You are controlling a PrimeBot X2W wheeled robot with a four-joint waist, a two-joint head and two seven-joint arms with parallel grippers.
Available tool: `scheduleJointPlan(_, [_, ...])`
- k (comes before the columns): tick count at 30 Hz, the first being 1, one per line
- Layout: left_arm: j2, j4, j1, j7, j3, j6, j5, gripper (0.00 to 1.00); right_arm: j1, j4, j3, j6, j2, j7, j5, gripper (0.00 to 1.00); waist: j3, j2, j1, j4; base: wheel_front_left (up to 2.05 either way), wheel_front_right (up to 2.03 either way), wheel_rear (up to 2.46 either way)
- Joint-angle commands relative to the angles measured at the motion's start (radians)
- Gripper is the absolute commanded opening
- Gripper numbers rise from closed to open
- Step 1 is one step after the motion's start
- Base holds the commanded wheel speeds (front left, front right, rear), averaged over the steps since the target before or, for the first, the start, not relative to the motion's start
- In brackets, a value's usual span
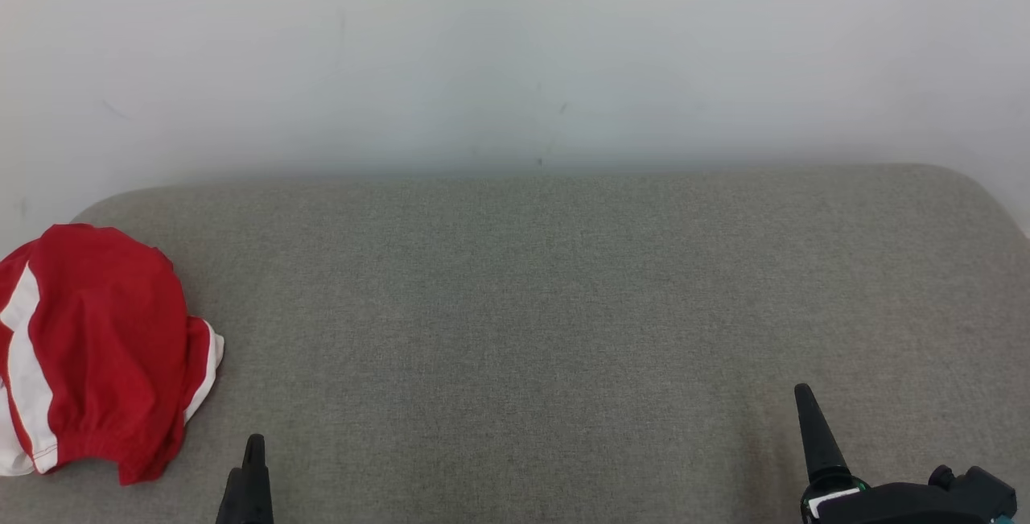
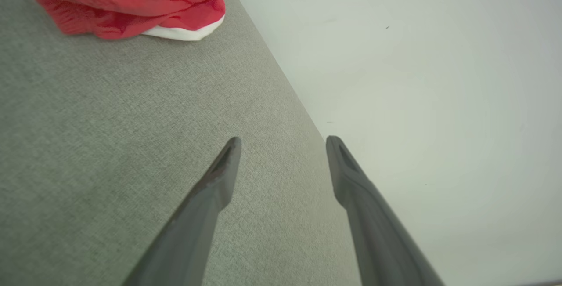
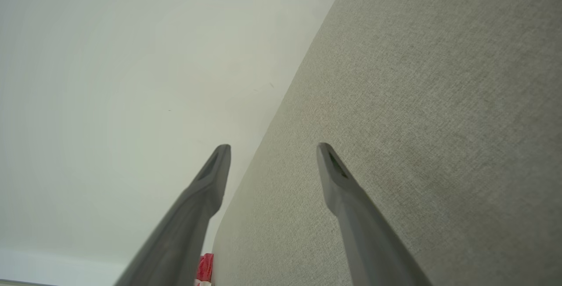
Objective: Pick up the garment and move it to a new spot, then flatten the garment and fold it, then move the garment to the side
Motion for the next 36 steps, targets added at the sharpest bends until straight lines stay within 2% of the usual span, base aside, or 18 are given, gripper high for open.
scheduleJointPlan(1, [0.006, -0.017, 0.003, -0.009, -0.004, 0.005, 0.039, 1.00, -0.003, -0.009, 0.007, 0.005, -0.012, -0.012, -0.039, 1.00, -0.002, 0.0000, 0.0000, 0.000, 0.00, 0.00, 0.00])
scheduleJointPlan(17, [0.011, -0.027, 0.020, -0.061, -0.022, 0.020, 0.396, 1.00, 0.000, 0.023, 0.034, 0.006, -0.021, -0.055, -0.357, 1.00, -0.019, 0.0000, 0.0000, 0.002, 0.00, 0.00, 0.00])
scheduleJointPlan(36, [0.014, -0.031, 0.028, -0.112, -0.036, 0.020, 0.659, 1.00, 0.026, 0.017, 0.022, 0.007, -0.014, -0.083, -0.637, 1.00, -0.029, 0.0000, 0.0000, 0.009, 0.00, 0.00, 0.00])
